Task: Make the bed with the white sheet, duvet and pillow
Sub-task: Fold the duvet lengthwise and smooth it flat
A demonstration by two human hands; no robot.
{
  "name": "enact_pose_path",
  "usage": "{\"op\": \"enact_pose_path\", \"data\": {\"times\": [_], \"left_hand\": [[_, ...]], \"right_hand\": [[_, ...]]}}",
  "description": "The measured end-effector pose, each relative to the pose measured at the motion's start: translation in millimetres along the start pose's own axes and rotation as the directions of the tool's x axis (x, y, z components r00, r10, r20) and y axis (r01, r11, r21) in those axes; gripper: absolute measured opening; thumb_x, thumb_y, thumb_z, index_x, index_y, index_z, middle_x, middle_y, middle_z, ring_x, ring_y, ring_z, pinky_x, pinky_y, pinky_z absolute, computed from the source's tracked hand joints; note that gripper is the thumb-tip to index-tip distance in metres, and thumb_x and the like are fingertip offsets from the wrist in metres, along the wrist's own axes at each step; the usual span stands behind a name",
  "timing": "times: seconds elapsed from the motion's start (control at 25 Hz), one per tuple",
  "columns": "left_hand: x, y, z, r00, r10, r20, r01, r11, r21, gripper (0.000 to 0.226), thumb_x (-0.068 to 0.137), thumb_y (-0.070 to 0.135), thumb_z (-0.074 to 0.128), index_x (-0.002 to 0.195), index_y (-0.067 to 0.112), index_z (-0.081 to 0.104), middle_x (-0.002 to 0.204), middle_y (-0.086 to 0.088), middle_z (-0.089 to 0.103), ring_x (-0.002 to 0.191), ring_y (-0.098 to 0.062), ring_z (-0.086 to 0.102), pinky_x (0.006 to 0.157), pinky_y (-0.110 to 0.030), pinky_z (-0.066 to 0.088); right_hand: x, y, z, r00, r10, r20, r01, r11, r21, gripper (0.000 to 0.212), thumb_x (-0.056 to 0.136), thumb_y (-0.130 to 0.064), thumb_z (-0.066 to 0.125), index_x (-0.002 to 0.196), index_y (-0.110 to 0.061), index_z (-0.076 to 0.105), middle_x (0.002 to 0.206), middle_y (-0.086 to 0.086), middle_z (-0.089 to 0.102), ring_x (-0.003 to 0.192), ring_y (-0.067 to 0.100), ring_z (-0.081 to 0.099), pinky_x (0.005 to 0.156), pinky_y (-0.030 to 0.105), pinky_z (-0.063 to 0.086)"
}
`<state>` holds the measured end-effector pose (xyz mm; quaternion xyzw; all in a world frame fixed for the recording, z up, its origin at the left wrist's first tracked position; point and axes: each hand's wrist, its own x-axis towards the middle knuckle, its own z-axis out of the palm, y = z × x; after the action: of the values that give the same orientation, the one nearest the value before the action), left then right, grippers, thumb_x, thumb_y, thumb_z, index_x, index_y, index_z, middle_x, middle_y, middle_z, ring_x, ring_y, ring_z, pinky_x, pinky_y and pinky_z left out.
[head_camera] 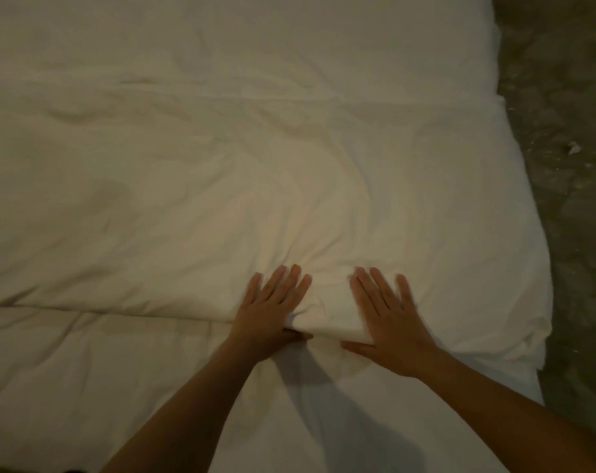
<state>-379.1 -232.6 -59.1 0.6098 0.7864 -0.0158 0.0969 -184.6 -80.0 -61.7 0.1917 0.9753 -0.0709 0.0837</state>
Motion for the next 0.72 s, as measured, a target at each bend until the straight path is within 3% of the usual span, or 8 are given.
{"op": "enact_pose_path", "data": {"times": [0.2, 0.28, 0.4, 0.52, 0.64, 0.72], "left_hand": [[-6, -22, -5, 0.986, 0.120, -0.113, -0.119, 0.993, 0.017, 0.072, 0.077, 0.060, 0.040, 0.141, 0.025, 0.039, 0.145, -0.003, 0.046, 0.130, -0.019, 0.045, 0.103, -0.039, 0.028], [-16, -47, -5, 0.973, 0.156, -0.172, -0.151, 0.988, 0.044, 0.069, 0.079, 0.054, 0.041, 0.141, 0.024, 0.042, 0.145, -0.004, 0.045, 0.132, -0.020, 0.041, 0.104, -0.039, 0.027], [-38, -86, -8, 0.980, 0.085, -0.180, -0.069, 0.993, 0.094, 0.068, 0.079, 0.051, 0.041, 0.141, 0.023, 0.042, 0.146, -0.006, 0.044, 0.132, -0.023, 0.039, 0.105, -0.043, 0.028], [-55, -112, -17, 0.988, -0.015, -0.156, 0.030, 0.995, 0.093, 0.071, 0.070, 0.039, 0.041, 0.139, 0.023, 0.039, 0.143, -0.006, 0.047, 0.130, -0.023, 0.043, 0.101, -0.045, 0.029], [-58, -133, -23, 0.986, -0.088, -0.139, 0.101, 0.991, 0.089, 0.062, 0.075, 0.029, 0.038, 0.136, 0.024, 0.042, 0.139, -0.007, 0.052, 0.122, -0.027, 0.055, 0.098, -0.045, 0.029], [-55, -150, -25, 0.984, -0.103, -0.144, 0.120, 0.986, 0.113, 0.055, 0.080, 0.027, 0.036, 0.135, 0.024, 0.043, 0.138, -0.007, 0.053, 0.121, -0.028, 0.056, 0.099, -0.045, 0.028]], "right_hand": [[1, -10, -5, 0.995, 0.081, -0.058, -0.080, 0.997, 0.005, 0.095, 0.070, -0.068, 0.040, 0.140, -0.004, 0.034, 0.145, 0.017, 0.041, 0.133, 0.031, 0.032, 0.104, 0.054, 0.018], [8, -28, -5, 0.988, 0.078, -0.132, -0.080, 0.997, -0.011, 0.092, 0.068, -0.059, 0.051, 0.139, -0.002, 0.034, 0.144, 0.018, 0.043, 0.132, 0.031, 0.034, 0.104, 0.052, 0.020], [28, -67, -7, 0.980, 0.062, -0.189, -0.067, 0.998, -0.021, 0.101, 0.055, -0.037, 0.077, 0.138, -0.001, 0.033, 0.142, 0.020, 0.044, 0.130, 0.035, 0.042, 0.104, 0.049, 0.022], [56, -114, -9, 0.966, 0.086, -0.243, -0.089, 0.996, -0.001, 0.092, 0.054, -0.017, 0.075, 0.135, 0.000, 0.034, 0.137, 0.021, 0.050, 0.124, 0.038, 0.050, 0.102, 0.050, 0.024], [86, -151, -4, 0.950, 0.041, -0.310, -0.033, 0.999, 0.030, 0.068, 0.072, -0.015, 0.058, 0.134, -0.002, 0.034, 0.134, 0.021, 0.052, 0.120, 0.037, 0.054, 0.104, 0.052, 0.029], [109, -166, -7, 0.963, 0.018, -0.268, -0.013, 1.000, 0.020, 0.081, 0.064, -0.022, 0.077, 0.132, -0.001, 0.038, 0.132, 0.021, 0.055, 0.119, 0.036, 0.055, 0.104, 0.053, 0.039]]}}
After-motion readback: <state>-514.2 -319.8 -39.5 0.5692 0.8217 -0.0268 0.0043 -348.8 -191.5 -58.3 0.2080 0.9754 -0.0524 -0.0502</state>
